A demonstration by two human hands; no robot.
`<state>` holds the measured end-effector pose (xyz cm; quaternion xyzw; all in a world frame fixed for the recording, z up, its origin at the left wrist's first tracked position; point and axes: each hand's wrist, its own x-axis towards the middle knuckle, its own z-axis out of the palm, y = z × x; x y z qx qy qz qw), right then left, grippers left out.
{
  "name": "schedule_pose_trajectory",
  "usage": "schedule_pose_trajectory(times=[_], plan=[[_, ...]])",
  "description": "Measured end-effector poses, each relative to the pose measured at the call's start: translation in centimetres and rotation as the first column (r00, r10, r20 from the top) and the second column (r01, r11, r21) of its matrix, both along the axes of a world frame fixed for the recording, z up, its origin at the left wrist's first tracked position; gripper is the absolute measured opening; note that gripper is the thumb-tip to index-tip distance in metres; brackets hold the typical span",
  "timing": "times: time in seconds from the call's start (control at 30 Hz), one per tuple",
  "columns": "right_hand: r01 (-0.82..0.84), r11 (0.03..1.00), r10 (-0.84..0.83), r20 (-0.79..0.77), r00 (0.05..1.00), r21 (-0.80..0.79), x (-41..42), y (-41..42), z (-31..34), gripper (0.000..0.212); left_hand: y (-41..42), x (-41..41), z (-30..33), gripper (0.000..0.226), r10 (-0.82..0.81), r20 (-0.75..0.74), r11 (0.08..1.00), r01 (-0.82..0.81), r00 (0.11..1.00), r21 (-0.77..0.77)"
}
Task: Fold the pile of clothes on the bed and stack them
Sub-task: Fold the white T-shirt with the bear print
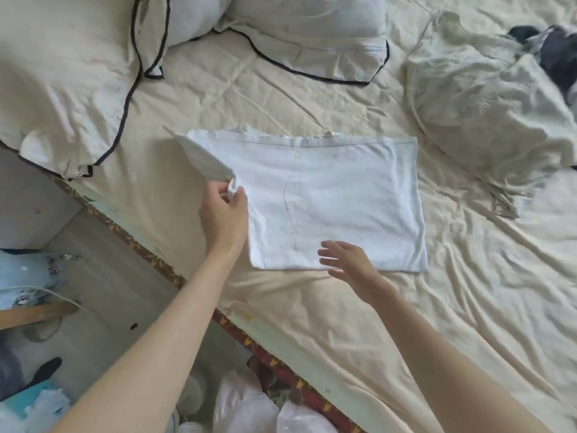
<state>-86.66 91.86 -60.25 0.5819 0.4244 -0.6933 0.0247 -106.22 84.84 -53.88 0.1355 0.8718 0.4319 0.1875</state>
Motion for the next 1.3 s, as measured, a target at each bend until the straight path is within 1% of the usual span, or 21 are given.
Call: schedule_pose_trajectory(times=[0.03, 0.1, 0.2, 0.23, 0.27, 0.33, 0.37, 0.4, 0.43, 0.53, 0.6, 0.73, 0.8, 0.87, 1.0, 1.1, 1.17, 1.2, 1.23, 1.27, 1.3], plan=[[0.092, 0.995, -0.093, -0.049, 0.994, -0.026, 1.4, 1.2, 0.4, 0.021, 2.2, 1.9, 0.5, 0.010, -0.085, -0.047, 0.996, 0.086, 0.995, 0.023], [0.273, 0.961, -0.276, -0.112, 0.955, -0.043, 4.3, 3.6, 1.1, 0.020, 5.8, 6.5, 1.0, 0.007, -0.271, -0.120, 0.960, 0.278, 0.955, 0.046], [0.449, 0.893, -0.445, -0.120, 0.888, 0.012, 9.0, 6.8, 1.2, 0.027, 9.1, 13.8, -0.3, 0.007, -0.525, -0.151, 0.845, 0.534, 0.837, 0.022], [0.495, 0.869, -0.491, -0.124, 0.862, 0.007, 10.4, 7.6, 0.9, 0.031, 9.6, 16.0, -1.1, 0.011, -0.618, -0.123, 0.783, 0.622, 0.777, -0.005], [0.535, 0.844, -0.534, -0.129, 0.836, -0.022, 11.6, 8.1, 0.5, 0.034, 9.9, 17.9, -2.1, 0.018, -0.714, -0.068, 0.700, 0.713, 0.697, -0.047], [0.570, 0.817, -0.577, -0.127, 0.807, -0.093, 13.4, 8.8, -0.5, 0.037, 9.6, 20.5, -4.5, 0.034, -0.852, 0.085, 0.499, 0.851, 0.516, -0.160], [0.554, 0.826, -0.563, -0.109, 0.819, -0.105, 14.0, 9.0, -1.1, 0.035, 9.1, 21.0, -5.7, 0.039, -0.874, 0.140, 0.435, 0.877, 0.466, -0.203], [0.528, 0.843, -0.536, -0.085, 0.840, -0.101, 14.5, 9.2, -1.6, 0.032, 8.3, 20.9, -6.7, 0.041, -0.881, 0.153, 0.406, 0.882, 0.448, -0.240], [0.507, 0.857, -0.513, -0.063, 0.856, -0.088, 14.7, 9.2, -2.1, 0.027, 7.4, 20.4, -7.5, 0.041, -0.885, 0.133, 0.398, 0.874, 0.446, -0.280], [0.503, 0.864, -0.504, -0.032, 0.863, -0.025, 14.8, 9.0, -3.4, 0.012, 4.4, 17.6, -9.0, 0.037, -0.864, 0.023, 0.454, 0.799, 0.503, -0.394], [0.468, 0.883, -0.468, -0.002, 0.884, 0.044, 14.4, 9.1, -3.9, 0.007, 2.5, 15.2, -9.3, 0.036, -0.846, -0.033, 0.485, 0.742, 0.532, -0.463], [0.379, 0.902, -0.405, 0.098, 0.909, 0.208, 14.0, 9.4, -4.7, 0.013, -0.2, 12.3, -9.6, 0.037, -0.857, -0.124, 0.465, 0.650, 0.499, -0.600], [0.358, 0.900, -0.397, 0.127, 0.909, 0.247, 14.3, 9.3, -4.8, 0.016, -0.9, 11.7, -9.8, 0.036, -0.847, -0.148, 0.475, 0.602, 0.510, -0.642], [0.355, 0.903, -0.393, 0.128, 0.911, 0.242, 14.8, 9.2, -4.9, 0.017, -1.3, 11.2, -9.9, 0.033, -0.836, -0.178, 0.498, 0.579, 0.520, -0.646], [0.331, 0.918, -0.369, 0.163, 0.915, 0.216, 15.7, 9.3, -5.4, 0.022, -1.7, 10.4, -9.9, 0.024, -0.829, -0.211, 0.530, 0.607, 0.517, -0.593], [0.261, 0.927, -0.328, 0.247, 0.912, 0.270, 15.9, 9.4, -6.0, 0.021, -2.3, 10.5, -9.9, 0.024, -0.837, -0.216, 0.529, 0.642, 0.502, -0.555], [0.236, 0.930, -0.322, 0.310, 0.895, 0.283, 15.9, 9.1, -6.2, 0.018, -2.8, 10.6, -10.2, 0.021, -0.836, -0.192, 0.528, 0.662, 0.513, -0.532], [0.236, 0.933, -0.319, 0.323, 0.891, 0.272, 15.9, 9.0, -6.3, 0.016, -3.1, 10.7, -10.4, 0.018, -0.822, -0.171, 0.544, 0.662, 0.543, -0.515], [0.240, 0.939, -0.313, 0.320, 0.894, 0.247, 16.0, 9.0, -6.3, 0.014, -3.2, 10.7, -10.8, 0.014, -0.790, -0.135, 0.580, 0.656, 0.598, -0.483], [0.243, 0.946, -0.302, 0.310, 0.901, 0.216, 16.0, 9.1, -6.4, 0.011, -3.2, 10.6, -11.2, 0.012, -0.729, -0.071, 0.638, 0.638, 0.681, -0.432], [0.241, 0.954, -0.287, 0.301, 0.909, 0.180, 16.0, 9.4, -6.3, 0.009, -3.1, 10.5, -11.4, 0.014, -0.628, 0.032, 0.716, 0.593, 0.778, -0.369]])
